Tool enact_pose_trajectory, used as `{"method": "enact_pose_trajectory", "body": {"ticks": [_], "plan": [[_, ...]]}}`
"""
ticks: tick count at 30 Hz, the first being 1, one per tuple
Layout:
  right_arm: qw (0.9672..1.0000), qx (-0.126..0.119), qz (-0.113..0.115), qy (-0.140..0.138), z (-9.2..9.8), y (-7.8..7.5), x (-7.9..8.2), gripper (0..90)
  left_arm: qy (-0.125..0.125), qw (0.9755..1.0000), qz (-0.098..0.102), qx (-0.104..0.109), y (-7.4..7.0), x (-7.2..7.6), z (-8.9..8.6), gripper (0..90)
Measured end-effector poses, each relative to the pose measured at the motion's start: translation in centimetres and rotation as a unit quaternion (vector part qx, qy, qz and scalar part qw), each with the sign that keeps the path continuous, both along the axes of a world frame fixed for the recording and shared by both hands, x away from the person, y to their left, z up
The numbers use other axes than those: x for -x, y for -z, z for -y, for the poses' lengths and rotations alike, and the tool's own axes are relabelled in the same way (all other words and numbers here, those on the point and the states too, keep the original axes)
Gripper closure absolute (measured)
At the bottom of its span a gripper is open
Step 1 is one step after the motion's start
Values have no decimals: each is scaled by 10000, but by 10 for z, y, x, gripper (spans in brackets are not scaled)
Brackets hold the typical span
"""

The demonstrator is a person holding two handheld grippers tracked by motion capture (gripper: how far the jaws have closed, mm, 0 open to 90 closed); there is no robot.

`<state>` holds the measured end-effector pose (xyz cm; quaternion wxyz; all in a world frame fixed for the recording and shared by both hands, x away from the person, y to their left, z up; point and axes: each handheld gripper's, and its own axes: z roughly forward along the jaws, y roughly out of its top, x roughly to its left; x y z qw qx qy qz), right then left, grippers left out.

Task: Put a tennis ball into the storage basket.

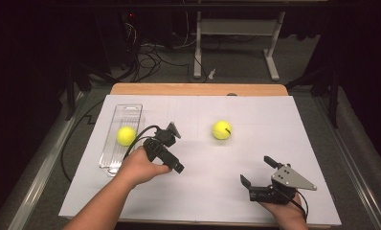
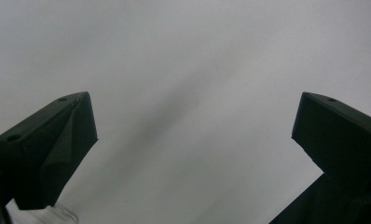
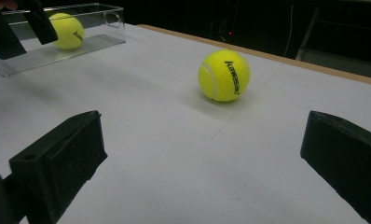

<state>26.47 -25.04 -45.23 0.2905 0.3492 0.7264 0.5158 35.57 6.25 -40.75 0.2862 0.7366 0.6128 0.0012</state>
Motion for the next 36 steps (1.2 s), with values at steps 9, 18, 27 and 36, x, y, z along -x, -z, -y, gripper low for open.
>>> {"method": "enact_pose_trajectory", "body": {"ticks": [9, 18, 27, 36], "plan": [[10000, 11, -21, -6, -1, 1, 0, 3, 54, 10000, -41, 66, 13, 9, -6, 11], [10000, 20, -29, -24, -2, 1, 0, 3, 139, 9995, 81, 259, 26, 26, -7, 11], [9999, -19, -108, -17, -4, 4, -2, 3, 260, 9976, 314, 555, 39, 49, -13, 14], [9999, -11, -161, -52, -18, 3, -7, 3, 367, 9968, 418, 566, 45, 57, -12, 14]]}}
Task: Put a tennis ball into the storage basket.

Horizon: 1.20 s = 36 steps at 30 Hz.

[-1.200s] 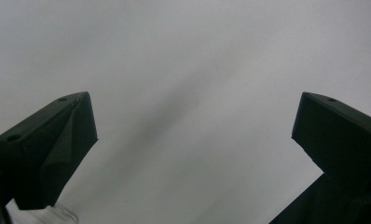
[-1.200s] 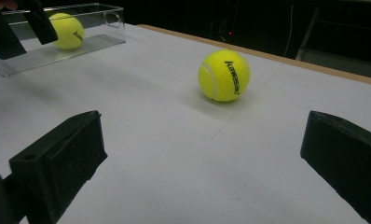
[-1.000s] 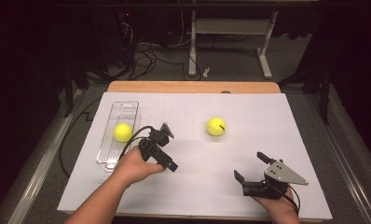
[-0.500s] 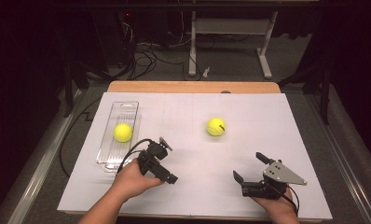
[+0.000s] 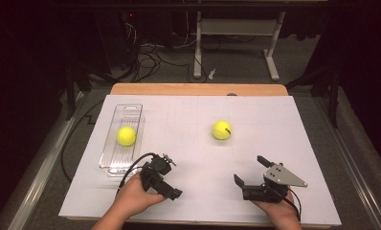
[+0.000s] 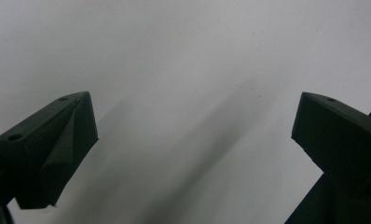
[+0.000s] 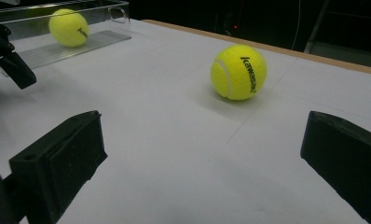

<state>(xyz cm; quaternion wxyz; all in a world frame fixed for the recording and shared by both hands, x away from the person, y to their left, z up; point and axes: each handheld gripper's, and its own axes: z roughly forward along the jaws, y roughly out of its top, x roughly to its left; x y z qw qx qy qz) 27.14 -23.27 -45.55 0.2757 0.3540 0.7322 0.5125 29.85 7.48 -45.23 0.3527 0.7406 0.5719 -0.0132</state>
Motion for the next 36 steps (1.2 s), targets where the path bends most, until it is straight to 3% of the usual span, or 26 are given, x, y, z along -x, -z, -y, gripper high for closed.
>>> {"method": "enact_pose_trajectory", "body": {"ticks": [9, 14, 17, 22, 27, 36], "plan": [[9997, 240, -71, 60, -19, -7, -16, 3, 13, 9998, 25, 221, -2, 3, 0, 14], [9993, 336, -86, 132, -27, -7, -30, 3, 95, 9997, 58, 235, -3, 5, -2, 14], [9992, 300, -121, 233, -32, -8, -43, 3, 49, 9993, 22, 361, -6, 3, -6, 14], [9984, 371, -193, 382, -38, -9, -60, 3, 62, 9994, 30, 343, -6, 2, -8, 15], [9977, 277, -275, 561, -44, -13, -81, 4, 76, 9993, 43, 374, -6, 2, -9, 15], [9969, 292, -334, 654, -53, -14, -104, 4, 114, 9993, 24, 360, -4, 2, -5, 15]]}}
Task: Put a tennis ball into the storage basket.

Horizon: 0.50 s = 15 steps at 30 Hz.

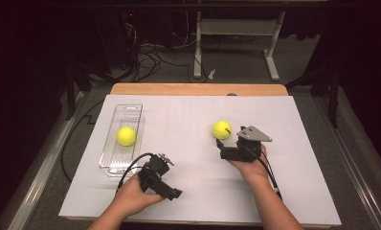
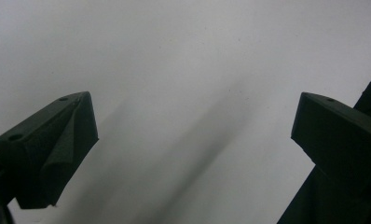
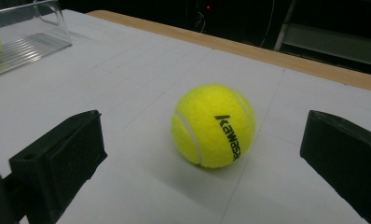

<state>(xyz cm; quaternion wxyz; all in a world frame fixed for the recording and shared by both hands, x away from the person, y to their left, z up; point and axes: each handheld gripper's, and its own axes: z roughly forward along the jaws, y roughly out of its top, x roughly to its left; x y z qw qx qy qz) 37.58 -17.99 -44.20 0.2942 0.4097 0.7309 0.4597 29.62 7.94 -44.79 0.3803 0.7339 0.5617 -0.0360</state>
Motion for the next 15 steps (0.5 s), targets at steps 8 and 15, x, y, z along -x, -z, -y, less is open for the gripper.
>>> {"method": "enact_pose_trajectory", "body": {"ticks": [8, 15], "plan": [[9998, 106, -152, 87, -4, 3, -19, 11, 58, 10000, 3, 58, -3, 2, 1, 15], [9996, 161, -212, 100, -12, 2, -34, 15, 62, 10000, -14, 68, -3, 2, 2, 15]]}}
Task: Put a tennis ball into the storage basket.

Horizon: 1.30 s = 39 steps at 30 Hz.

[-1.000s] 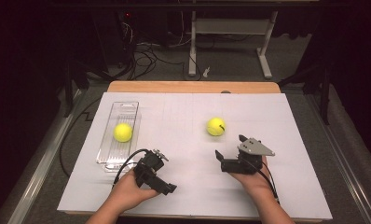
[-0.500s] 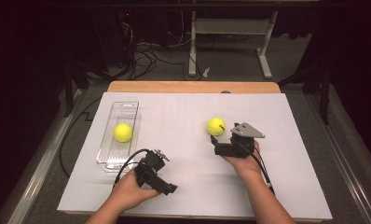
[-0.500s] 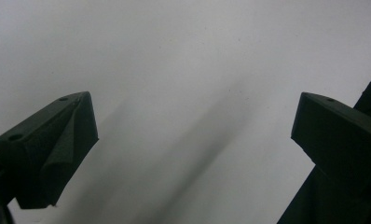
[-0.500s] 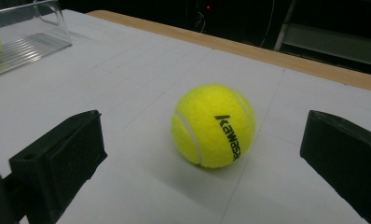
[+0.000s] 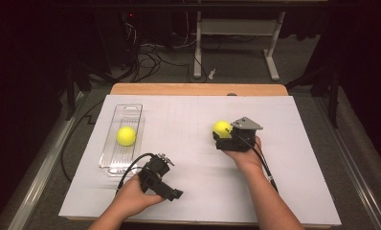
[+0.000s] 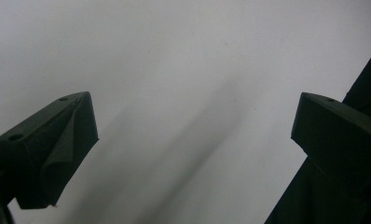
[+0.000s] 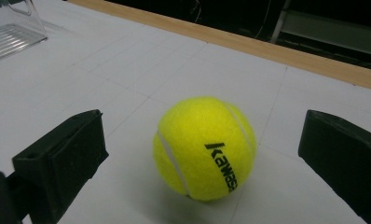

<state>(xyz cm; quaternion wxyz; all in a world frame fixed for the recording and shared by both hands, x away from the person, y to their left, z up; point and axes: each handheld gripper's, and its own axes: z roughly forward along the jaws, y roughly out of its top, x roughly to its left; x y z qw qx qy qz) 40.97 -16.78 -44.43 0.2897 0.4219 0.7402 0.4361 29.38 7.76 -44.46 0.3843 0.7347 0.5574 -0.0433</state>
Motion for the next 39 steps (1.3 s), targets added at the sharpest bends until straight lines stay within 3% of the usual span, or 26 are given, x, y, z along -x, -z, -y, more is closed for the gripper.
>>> {"method": "enact_pose_trajectory", "body": {"ticks": [10, 17, 21, 28, 39], "plan": [[9997, 64, -194, 121, -4, 3, -17, 26, 94, 9999, 3, -34, 1, 2, 4, 15], [9990, 80, -434, 110, -6, 8, -26, 81, 78, 10000, 31, 10, -1, 2, 4, 15], [9982, 42, -586, 96, -7, 8, -29, 153, 105, 9999, 40, -9, -1, 3, 5, 15], [9968, 132, -778, 92, -8, 13, -31, 179, 103, 9999, 37, 18, -2, 3, 4, 15], [9957, 183, -898, 120, -9, 17, -33, 250, 95, 9999, 41, 44, -3, 3, 3, 15]]}}
